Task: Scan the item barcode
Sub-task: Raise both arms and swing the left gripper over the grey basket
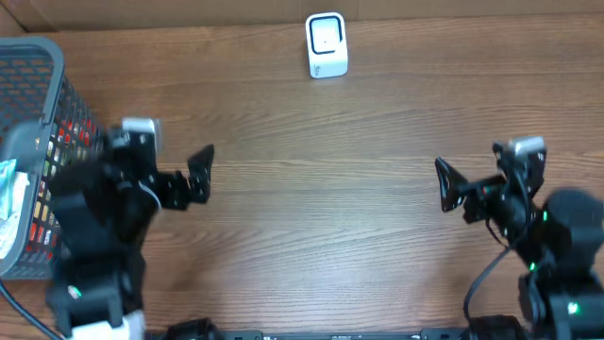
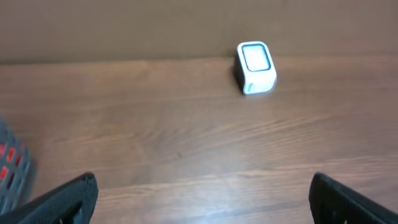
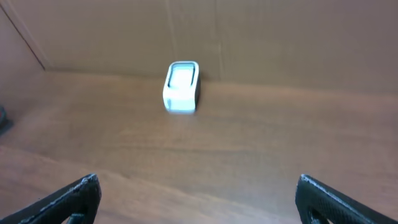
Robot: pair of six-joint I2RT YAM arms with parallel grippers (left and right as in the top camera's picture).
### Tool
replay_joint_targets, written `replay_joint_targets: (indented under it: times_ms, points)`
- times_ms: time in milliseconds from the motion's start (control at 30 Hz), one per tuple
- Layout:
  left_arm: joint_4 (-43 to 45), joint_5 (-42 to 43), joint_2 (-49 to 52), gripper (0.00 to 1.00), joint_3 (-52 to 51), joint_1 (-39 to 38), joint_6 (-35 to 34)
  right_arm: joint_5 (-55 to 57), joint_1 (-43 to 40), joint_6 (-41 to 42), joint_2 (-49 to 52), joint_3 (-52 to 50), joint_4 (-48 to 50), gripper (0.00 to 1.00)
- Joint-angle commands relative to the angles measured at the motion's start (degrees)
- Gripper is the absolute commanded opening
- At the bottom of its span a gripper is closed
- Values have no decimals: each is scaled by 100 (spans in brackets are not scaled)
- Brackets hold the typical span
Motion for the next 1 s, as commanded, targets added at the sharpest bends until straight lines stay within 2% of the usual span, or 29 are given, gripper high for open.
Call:
replay_joint_targets:
  times_ms: [0,133,233,367,600,733,900,967]
  points:
    - [-1001,284,909,100,1580,20,155,-151,11,17,704,850,-409,100]
    - [-2518,297,2002,100,3252,20,153,-472,11,-22,1534,1676,-1078,100]
    - [-3104,282,2597,100,3993,20,153,-542,11,-17,2028,2068,-1325,100]
    - [-3182,339,3123,100,4098,20,103,-669,11,22,2452,2090,-1220,100]
    - [-3176,643,3486,100,4100,20,105,-887,11,20,2538,2090,-1163,100]
    - [-3165,345,3486,100,4242,160,-90,-887,11,22,2538,2087,-1163,100]
    - [-3532,-199,3488,100,5117,852,-396,-885,11,22,2538,2090,-1163,100]
    - [-3757,-197,3486,99,5779,1550,-507,-887,11,22,2538,2087,-1200,100]
